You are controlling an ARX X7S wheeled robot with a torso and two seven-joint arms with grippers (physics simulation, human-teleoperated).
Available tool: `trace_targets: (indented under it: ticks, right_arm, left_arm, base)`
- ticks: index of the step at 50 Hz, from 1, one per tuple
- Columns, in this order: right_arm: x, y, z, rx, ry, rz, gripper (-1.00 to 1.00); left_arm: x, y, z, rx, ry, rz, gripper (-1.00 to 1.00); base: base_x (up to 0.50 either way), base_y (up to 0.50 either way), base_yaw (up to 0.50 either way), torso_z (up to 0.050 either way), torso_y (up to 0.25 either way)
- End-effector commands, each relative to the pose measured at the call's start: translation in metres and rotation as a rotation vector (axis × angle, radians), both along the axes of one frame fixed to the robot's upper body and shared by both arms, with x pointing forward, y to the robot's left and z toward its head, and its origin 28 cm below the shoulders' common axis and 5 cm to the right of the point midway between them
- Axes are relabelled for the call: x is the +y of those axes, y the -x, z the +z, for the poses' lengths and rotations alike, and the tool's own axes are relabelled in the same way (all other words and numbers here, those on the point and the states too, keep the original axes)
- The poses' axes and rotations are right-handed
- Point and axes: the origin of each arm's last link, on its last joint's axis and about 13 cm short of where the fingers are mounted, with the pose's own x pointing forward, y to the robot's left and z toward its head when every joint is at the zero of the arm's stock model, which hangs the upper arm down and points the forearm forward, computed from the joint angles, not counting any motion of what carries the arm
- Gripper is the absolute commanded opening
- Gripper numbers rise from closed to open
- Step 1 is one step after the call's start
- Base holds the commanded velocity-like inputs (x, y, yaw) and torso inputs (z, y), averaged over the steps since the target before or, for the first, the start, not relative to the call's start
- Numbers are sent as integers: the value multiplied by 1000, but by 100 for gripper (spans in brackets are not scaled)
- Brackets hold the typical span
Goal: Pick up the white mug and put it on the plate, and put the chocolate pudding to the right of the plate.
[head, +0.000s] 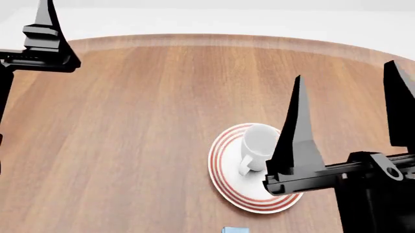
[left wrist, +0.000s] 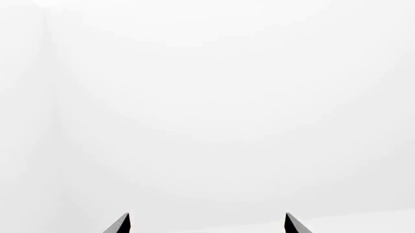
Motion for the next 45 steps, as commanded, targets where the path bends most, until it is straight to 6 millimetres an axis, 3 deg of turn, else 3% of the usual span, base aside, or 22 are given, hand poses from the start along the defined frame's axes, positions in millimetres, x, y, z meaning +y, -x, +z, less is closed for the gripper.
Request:
trace_targets:
  ticks: [1, 27, 37, 45]
  right_arm:
    - [12, 9, -8, 96, 32, 8, 100]
    - [34, 25, -9, 402, -154, 73, 100]
    - [36, 15, -9, 457, -99, -71, 100]
    - [41, 15, -8, 522, -44, -76, 100]
  left_arm:
    - [-4, -2, 3, -15, -21, -29, 100]
    - [-9, -6, 0, 19, -45, -42, 100]
    - [-9, -5, 0, 25, -48, -46, 100]
    - [-10, -6, -1, 30, -48, -49, 100]
  base:
    - [0, 0, 0, 0, 0]
    - [0, 0, 0, 0, 0]
    - [0, 0, 0, 0, 0]
    - [0, 0, 0, 0, 0]
